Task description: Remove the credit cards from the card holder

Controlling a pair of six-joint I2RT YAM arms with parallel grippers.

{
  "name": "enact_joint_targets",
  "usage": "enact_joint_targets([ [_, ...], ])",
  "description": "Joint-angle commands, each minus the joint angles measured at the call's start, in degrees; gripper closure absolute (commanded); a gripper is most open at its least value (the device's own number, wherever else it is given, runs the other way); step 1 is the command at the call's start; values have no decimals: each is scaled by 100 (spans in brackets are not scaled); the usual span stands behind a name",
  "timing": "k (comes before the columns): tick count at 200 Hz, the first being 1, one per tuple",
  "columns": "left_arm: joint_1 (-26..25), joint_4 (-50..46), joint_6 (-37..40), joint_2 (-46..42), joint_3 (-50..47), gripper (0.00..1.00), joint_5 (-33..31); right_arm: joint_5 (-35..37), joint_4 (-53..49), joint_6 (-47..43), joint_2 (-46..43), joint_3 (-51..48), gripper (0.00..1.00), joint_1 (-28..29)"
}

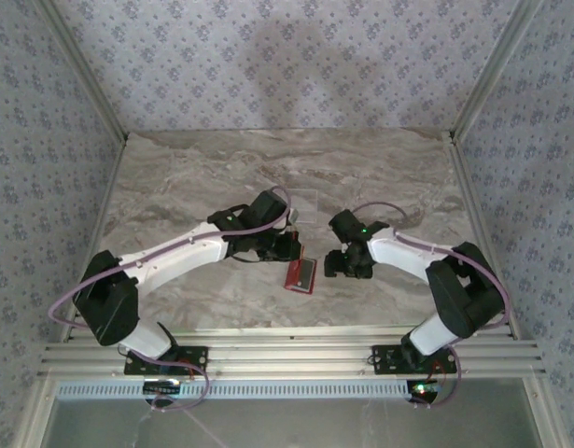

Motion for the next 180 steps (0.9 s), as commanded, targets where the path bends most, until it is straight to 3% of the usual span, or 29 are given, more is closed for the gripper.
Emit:
enact_joint_targets([
  [1,-29,-357,129,98,216,100,-128,4,-170,-213,-300,-106,29,-179],
  [43,2,-847,297,169,259,100,-584,-130,-144,-237,-501,22,30,-178],
  [92,363,-868,387,-80,-406,100,-674,-562,-23,-51,-436,425,35,191],
  [180,1064,-780,951,-230,-1460,97,-764,-1203,367,518,183,1238,60,979],
])
